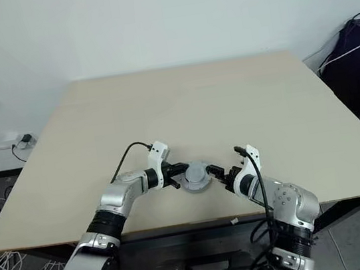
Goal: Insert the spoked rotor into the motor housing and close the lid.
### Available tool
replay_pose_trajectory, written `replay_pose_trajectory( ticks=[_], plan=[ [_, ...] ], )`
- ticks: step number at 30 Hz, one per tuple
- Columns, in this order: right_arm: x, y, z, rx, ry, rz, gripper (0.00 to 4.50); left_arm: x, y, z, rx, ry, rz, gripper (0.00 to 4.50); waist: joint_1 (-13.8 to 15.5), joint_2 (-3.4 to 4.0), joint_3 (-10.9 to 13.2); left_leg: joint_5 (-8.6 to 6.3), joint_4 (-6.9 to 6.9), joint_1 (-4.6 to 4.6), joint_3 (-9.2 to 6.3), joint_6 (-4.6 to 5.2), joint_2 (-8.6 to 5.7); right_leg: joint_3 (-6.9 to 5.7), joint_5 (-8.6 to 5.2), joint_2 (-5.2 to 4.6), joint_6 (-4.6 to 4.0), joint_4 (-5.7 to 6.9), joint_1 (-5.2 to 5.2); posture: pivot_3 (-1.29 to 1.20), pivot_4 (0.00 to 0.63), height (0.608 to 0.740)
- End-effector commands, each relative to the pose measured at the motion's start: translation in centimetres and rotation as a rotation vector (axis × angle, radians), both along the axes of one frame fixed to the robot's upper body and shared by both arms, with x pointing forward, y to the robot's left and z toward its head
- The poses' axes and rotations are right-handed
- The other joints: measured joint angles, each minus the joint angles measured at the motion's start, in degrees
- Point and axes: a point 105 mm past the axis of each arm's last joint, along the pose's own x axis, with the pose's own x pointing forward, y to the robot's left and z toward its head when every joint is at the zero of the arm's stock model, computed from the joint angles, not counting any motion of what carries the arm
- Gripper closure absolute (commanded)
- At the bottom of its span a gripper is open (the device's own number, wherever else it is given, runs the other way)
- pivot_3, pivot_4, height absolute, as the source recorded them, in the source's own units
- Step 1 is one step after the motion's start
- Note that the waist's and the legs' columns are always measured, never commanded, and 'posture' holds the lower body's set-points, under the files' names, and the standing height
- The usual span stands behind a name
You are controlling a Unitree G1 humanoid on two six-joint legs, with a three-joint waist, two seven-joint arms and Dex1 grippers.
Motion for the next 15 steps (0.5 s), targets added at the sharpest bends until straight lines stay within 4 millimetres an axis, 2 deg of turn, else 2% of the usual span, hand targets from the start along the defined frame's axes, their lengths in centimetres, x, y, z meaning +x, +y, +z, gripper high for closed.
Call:
replay_pose_trajectory(
  ticks=[1, 8, 15],
  plan=[
    [0.2, 3.9, 1.3, 0.165, -0.031, 0.043, 0.01, -0.7, -0.1, -1.1, 0.025, 0.04, -0.014, 4.5, -0.16, 0.04, -0.03, 0.0, 0.0, 0.0, 0.01, 0.0, 0.0, 0.01, 0.0, 0.0, 0.0, 0.0, 0.0, 0.0, 0.0, 0.74],
    [-0.1, 5.9, 1.1, 0.229, 0.005, 0.089, 0.01, -0.7, 0.0, -1.1, 0.03, 0.035, -0.013, 4.5, -0.39, 0.16, -0.14, 0.02, 0.02, 0.03, 0.01, 0.01, 0.0, 0.01, 0.02, 0.01, -0.03, 0.04, 0.02, 0.0, 0.0, 0.74],
    [0.0, 7.0, 0.7, 0.272, 0.037, 0.095, 0.01, -0.7, 0.1, -1.1, 0.031, 0.033, -0.009, 4.5, -0.92, 0.27, -0.27, 0.03, 0.03, 0.06, 0.01, 0.01, 0.0, 0.02, 0.02, 0.01, -0.03, 0.05, 0.04, 0.0, 0.0, 0.74]
  ],
)
